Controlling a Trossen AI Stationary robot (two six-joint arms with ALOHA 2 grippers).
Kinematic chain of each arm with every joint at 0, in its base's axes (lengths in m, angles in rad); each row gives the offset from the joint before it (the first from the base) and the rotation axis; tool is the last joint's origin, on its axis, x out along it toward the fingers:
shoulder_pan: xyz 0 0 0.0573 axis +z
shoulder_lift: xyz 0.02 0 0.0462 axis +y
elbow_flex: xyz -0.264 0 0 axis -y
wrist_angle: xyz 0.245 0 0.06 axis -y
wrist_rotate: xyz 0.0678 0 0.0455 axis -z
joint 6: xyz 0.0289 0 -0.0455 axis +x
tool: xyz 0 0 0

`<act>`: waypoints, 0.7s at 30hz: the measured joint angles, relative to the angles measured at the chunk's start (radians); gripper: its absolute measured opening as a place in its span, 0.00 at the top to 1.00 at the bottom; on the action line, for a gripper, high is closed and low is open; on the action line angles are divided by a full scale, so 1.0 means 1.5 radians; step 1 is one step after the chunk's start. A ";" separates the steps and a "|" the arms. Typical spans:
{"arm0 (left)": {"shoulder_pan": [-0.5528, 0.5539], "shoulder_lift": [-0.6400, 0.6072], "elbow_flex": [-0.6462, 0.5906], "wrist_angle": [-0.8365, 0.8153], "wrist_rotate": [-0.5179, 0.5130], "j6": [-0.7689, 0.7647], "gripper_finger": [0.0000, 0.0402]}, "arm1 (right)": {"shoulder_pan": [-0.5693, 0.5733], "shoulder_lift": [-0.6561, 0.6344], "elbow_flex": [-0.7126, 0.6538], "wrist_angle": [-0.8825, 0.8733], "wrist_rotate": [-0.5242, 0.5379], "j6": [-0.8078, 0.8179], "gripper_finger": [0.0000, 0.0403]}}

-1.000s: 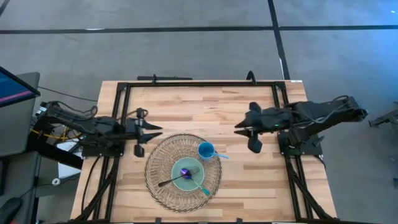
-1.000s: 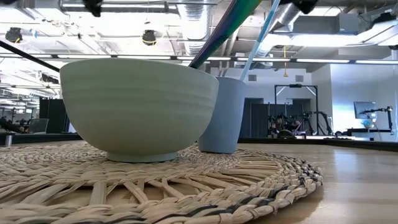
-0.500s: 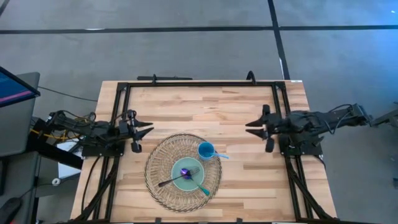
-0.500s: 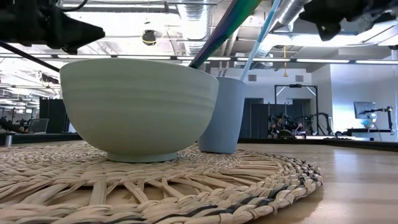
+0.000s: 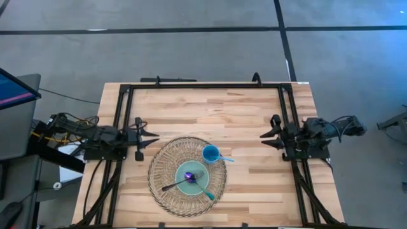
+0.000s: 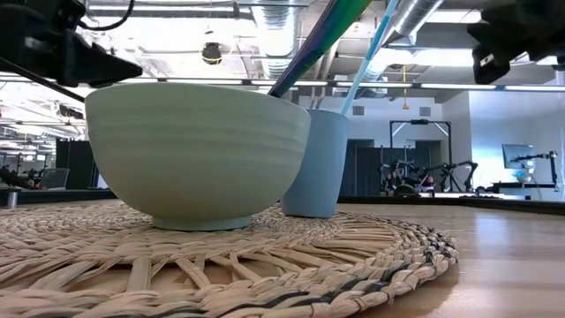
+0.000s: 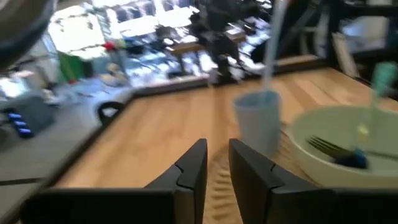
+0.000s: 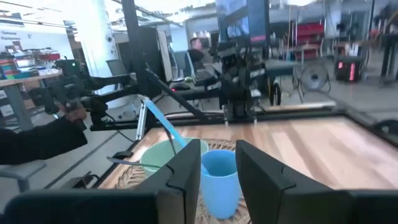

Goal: Pick & Place Utensil
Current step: Return to Home Position

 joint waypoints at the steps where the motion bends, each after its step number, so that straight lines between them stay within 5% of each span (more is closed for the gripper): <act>1: 0.000 0.000 0.000 -0.013 0.016 -0.007 0.84 | 0.000 -0.013 -0.011 0.002 0.000 -0.011 0.76; 21: 0.002 0.033 -0.018 -0.038 0.012 -0.039 0.92 | -0.001 -0.023 -0.111 0.072 0.033 0.004 0.76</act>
